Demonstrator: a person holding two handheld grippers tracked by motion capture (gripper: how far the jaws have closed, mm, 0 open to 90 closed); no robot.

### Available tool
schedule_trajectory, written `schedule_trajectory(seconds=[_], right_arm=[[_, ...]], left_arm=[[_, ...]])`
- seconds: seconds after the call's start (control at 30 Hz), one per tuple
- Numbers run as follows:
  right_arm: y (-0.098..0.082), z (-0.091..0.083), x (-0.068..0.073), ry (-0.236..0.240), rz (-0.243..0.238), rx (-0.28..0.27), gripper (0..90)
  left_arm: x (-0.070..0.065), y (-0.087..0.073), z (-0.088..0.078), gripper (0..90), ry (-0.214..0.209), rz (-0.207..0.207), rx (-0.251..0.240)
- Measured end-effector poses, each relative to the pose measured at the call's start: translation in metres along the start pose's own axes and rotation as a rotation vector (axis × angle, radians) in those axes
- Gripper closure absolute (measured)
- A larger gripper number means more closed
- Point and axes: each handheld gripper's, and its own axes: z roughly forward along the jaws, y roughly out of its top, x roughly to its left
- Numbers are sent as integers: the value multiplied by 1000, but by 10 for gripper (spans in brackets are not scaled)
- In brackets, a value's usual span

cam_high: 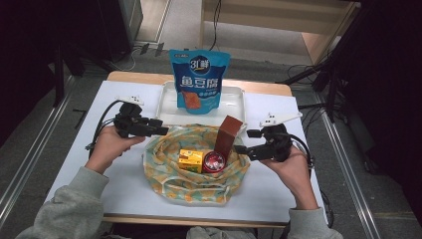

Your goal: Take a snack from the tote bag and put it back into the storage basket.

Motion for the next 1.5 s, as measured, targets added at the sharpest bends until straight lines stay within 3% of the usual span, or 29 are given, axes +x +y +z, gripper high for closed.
schedule_trajectory(seconds=[0.3, 0.7, 1.0, 1.23, 1.5], right_arm=[[17, 3, 2, -10, -8, 0, 190], [31, 20, 4, -9, -28, 22, 184], [38, 29, 5, -14, -41, 18, 238], [38, 30, 3, -18, -37, 21, 337], [40, 30, 2, -31, -38, 23, 368]], left_arm=[[4, -2, -3, 451, -10, -15, -10], [8, -5, -3, 408, -1, -25, -9], [10, -7, -3, 405, 0, -26, -2], [12, -7, -2, 404, -6, -32, 0], [12, -7, -3, 404, -5, -33, -2]])
